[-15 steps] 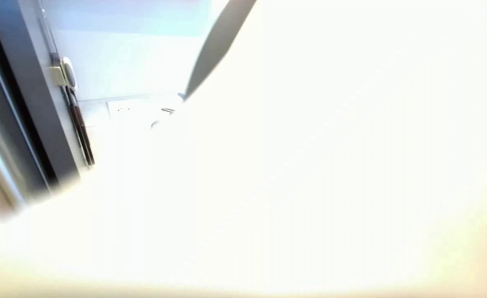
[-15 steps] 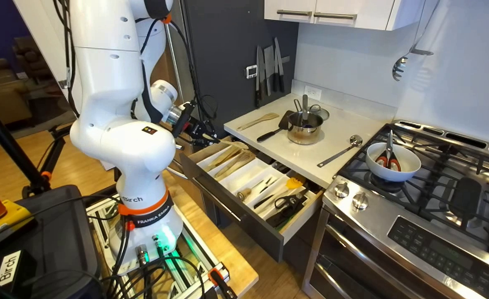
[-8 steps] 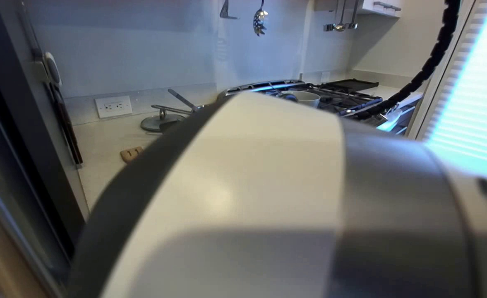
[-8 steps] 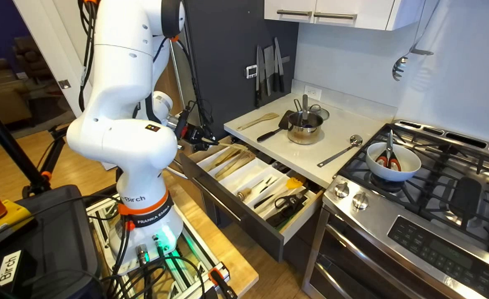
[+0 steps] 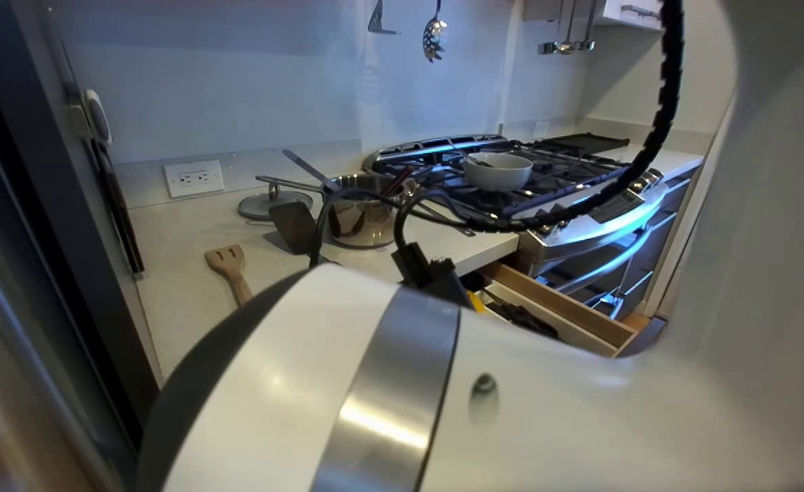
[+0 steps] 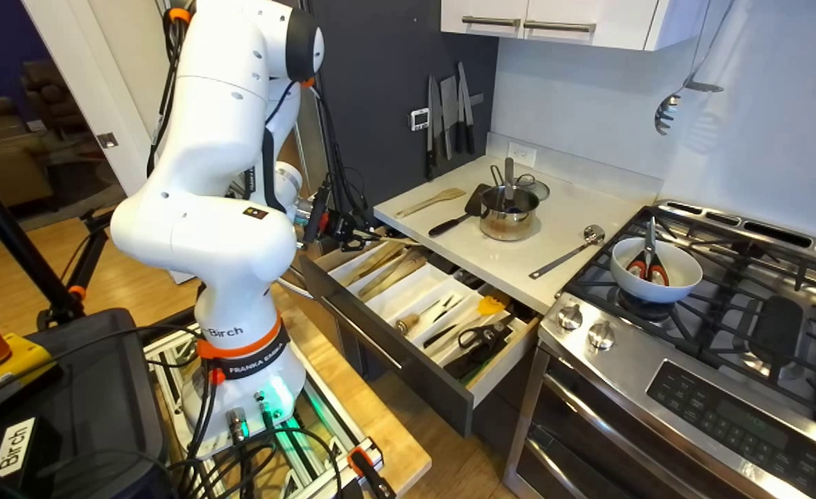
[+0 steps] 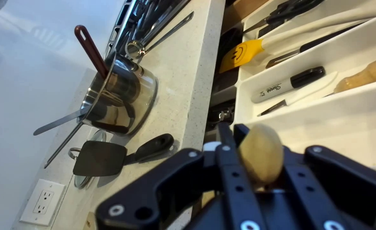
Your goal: Pick up the wooden spoon from the silver pot and put it in the open drawer
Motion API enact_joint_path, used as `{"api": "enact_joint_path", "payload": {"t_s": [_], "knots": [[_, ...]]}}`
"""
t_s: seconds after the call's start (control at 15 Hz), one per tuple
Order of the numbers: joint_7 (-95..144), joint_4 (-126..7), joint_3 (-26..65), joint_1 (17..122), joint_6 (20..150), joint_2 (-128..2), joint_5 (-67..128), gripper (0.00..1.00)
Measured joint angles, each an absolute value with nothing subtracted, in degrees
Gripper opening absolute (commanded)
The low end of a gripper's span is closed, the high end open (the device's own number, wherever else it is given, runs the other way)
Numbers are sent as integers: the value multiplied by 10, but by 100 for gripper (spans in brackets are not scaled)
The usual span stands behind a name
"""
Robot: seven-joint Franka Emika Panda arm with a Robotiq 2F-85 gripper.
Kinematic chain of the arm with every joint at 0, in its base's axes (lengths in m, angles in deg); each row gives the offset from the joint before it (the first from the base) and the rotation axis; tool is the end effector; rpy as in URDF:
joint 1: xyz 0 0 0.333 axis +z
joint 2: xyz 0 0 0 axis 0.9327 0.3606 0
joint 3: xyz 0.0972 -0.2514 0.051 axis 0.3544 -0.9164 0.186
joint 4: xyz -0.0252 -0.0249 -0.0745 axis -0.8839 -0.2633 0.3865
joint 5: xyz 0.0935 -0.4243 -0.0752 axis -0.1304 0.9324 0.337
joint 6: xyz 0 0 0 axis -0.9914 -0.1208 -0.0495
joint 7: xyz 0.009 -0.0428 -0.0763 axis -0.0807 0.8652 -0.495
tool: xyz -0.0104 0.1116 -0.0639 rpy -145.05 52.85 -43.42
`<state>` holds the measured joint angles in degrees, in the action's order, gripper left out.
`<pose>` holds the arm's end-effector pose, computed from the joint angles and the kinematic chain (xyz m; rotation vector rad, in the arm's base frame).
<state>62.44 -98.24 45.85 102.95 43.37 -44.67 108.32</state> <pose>0.2984 0.3071 0.0117 1.4585 1.1894 0.1369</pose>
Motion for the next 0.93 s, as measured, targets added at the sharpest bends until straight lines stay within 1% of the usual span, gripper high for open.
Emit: {"api": "enact_joint_path", "payload": {"t_s": [0.2,0.27,0.4,0.47,0.53,0.6,0.93], "knots": [[603,-951,454,1029,433,-407,1088,64],[595,-943,453,1029,433,-396,1088,73],[566,-937,455,1023,437,-384,1080,87],[544,-937,460,1015,447,-385,1071,95],[523,-939,468,1003,466,-389,1063,99],[505,-945,476,990,490,-398,1059,100],[440,-1018,513,919,668,-498,1043,100]]}}
